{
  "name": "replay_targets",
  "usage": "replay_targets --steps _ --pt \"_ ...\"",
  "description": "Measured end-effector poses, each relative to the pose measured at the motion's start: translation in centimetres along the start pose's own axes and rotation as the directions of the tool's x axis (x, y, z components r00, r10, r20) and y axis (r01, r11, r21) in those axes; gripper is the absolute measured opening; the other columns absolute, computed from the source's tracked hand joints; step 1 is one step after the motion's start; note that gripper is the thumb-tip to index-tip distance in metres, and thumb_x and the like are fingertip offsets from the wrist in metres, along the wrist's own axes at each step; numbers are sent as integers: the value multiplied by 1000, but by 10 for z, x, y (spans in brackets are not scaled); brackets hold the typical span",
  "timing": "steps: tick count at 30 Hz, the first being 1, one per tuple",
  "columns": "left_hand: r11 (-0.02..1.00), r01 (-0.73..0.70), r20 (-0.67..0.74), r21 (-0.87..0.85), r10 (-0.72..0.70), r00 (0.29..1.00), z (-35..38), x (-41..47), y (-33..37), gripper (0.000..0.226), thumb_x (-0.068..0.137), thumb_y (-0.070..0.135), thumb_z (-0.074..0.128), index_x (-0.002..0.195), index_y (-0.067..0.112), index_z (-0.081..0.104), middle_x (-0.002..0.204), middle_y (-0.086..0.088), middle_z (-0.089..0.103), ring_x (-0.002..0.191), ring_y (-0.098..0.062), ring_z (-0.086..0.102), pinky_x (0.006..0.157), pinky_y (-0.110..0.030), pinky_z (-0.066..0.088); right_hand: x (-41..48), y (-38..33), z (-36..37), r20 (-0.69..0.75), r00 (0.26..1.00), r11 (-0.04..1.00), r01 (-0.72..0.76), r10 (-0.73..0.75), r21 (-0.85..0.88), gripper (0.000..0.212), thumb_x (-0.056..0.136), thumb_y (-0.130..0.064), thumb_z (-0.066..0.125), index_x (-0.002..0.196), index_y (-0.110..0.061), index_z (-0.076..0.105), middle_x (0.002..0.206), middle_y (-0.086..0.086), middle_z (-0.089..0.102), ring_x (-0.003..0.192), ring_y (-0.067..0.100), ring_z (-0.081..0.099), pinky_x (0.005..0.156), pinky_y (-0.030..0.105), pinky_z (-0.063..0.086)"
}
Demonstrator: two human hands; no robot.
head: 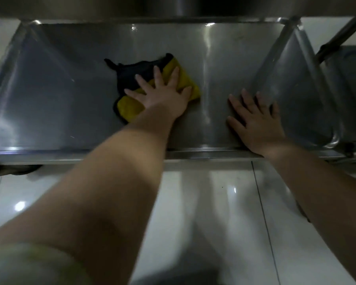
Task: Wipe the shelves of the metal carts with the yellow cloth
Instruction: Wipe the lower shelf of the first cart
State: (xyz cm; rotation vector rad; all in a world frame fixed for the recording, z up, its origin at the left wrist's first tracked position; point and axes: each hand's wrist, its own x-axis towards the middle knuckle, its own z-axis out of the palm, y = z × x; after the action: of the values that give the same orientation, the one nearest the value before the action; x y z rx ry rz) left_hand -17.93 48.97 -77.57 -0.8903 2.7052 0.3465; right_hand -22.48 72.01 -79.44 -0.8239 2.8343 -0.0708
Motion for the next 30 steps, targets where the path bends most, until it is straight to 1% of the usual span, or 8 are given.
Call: replay_targets --steps 3,6,13,16,21,23,26,30 --pt "969 -225 22 102 224 974 21 -31 40 67 92 75 17 151 53 -5 164 6 -18 145 -46 -21 101 -79 -12 -2 7 1 12 1000 1000 7 -7 2 61 98 -62 22 154 -46 3 165 -9 -4 151 24 -8 119 54 -5" --pt "918 -351 21 186 354 935 25 -50 6 66 88 80 12 147 59 -8 163 14 -16 149 -36 -16 108 -74 -8 -7 11 1 24 999 1000 30 -30 -5 65 96 -66 22 154 -44 3 165 -8 -6 151 25 -9 119 53 -7" --pt "973 -100 28 206 96 995 3 -80 -154 80 71 93 1 144 63 -10 162 19 -16 151 -25 -12 114 -68 2 -9 5 1 15 1000 1000 22 -22 -20 66 95 -67 19 155 -42 5 165 -5 -5 151 29 -8 118 58 -4" --pt "982 -45 -1 183 46 999 13 -91 -121 76 76 84 5 147 59 -7 162 16 -19 150 -31 -16 112 -71 -2 -11 4 4 6 1000 1000 21 -21 -17 67 94 -69 14 155 -42 5 165 -3 -4 150 32 -7 117 60 -4" --pt "945 -267 75 188 257 964 34 -103 -18 66 86 80 10 144 61 -15 161 13 -25 147 -37 -23 107 -75 -10 -13 6 -1 7 1000 999 5 -6 45 63 97 -64 27 155 -41 13 165 -5 2 151 29 -4 118 58 -5" --pt "949 -286 76 130 278 958 30 -104 -2 60 91 74 11 147 60 -5 163 14 -15 149 -34 -17 109 -72 -9 -14 8 -5 -10 1000 991 -1 2 134 58 100 -54 36 154 -38 21 165 -7 8 151 27 -1 119 55 -5" --pt "949 -316 -81 -14 314 946 12 -101 -32 50 102 52 29 151 45 21 162 12 20 149 -22 12 117 -54 9 -14 4 -13 -107 994 958 23 8 287 50 100 -39 49 148 -28 41 157 0 35 147 31 21 119 55 10" --pt "923 -381 -148 -57 370 917 -2 -101 -90 47 100 37 49 146 31 42 148 4 44 137 -24 31 110 -42 24 -14 -34 -32 -231 967 885 200 -109 421 35 98 -25 57 132 -17 60 134 6 59 128 27 45 105 31 29"
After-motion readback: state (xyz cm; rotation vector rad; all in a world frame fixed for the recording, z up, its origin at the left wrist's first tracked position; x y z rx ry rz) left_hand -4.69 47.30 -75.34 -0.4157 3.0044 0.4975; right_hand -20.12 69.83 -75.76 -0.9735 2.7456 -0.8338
